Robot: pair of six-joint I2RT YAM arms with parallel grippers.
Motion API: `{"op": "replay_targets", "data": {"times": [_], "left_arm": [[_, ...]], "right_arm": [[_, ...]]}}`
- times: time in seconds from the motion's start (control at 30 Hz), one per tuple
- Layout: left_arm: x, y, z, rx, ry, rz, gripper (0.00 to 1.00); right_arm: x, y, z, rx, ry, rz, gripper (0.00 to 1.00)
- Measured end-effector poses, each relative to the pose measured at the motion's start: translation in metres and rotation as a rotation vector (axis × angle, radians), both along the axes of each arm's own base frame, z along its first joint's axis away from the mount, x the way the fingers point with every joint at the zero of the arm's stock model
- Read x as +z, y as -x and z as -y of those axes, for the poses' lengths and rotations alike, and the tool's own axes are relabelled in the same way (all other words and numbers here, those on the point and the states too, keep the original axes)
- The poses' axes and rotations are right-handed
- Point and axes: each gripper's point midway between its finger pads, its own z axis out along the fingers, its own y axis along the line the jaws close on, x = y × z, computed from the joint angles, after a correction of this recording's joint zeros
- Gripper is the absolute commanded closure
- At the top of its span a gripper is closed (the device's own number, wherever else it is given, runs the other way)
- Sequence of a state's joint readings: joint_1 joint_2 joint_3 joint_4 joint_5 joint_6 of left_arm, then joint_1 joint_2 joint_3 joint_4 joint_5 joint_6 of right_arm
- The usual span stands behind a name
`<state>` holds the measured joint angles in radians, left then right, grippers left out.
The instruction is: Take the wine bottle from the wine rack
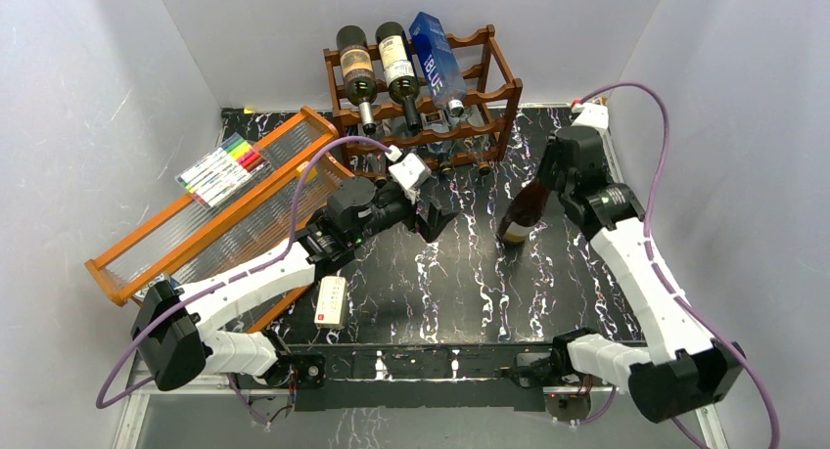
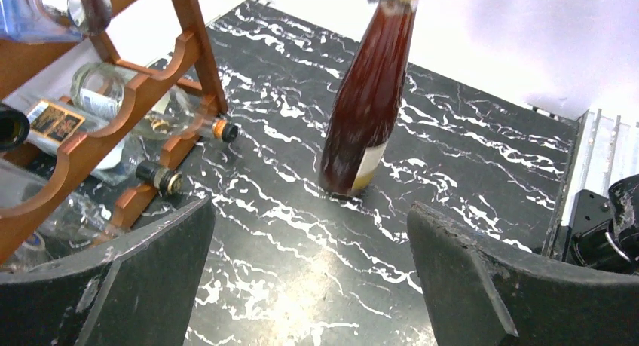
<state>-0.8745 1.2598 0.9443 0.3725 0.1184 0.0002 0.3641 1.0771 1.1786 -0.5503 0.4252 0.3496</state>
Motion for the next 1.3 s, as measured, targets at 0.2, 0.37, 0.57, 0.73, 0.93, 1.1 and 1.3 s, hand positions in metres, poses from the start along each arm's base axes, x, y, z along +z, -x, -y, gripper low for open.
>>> {"op": "replay_targets", "data": {"times": [0.2,0.37,0.57,0.73,0.93,1.1,1.3], "left_arm": [[-0.007,-0.001,-0.008,0.037,-0.04,-0.043,0.02],[0.007,0.002,-0.022,0.072,-0.024,-0.024,0.02],[0.025,0.008,-0.037,0.105,0.024,0.009,0.02],[0.015,0.01,-0.037,0.11,0.045,-0.035,0.02],[0.016,0.011,-0.037,0.111,0.061,-0.047,0.02],[0.016,0.011,-0.037,0.111,0.061,-0.045,0.02],[0.016,0.011,-0.037,0.111,0.056,-0.039,0.02]], "right_arm": [[0.001,-0.042,0.062,-0.206,0.067,-0.02,1.0],[0.002,-0.065,0.099,-0.316,0.087,-0.019,1.0],[0.003,-0.076,0.134,-0.391,0.16,-0.017,1.0],[0.004,-0.078,0.174,-0.476,0.174,-0.006,1.0],[0.003,-0.071,0.222,-0.587,0.106,0.023,0.85],[0.003,-0.073,0.218,-0.553,0.114,0.018,0.52],[0.017,-0.083,0.212,-0.521,0.082,0.087,0.36]]}}
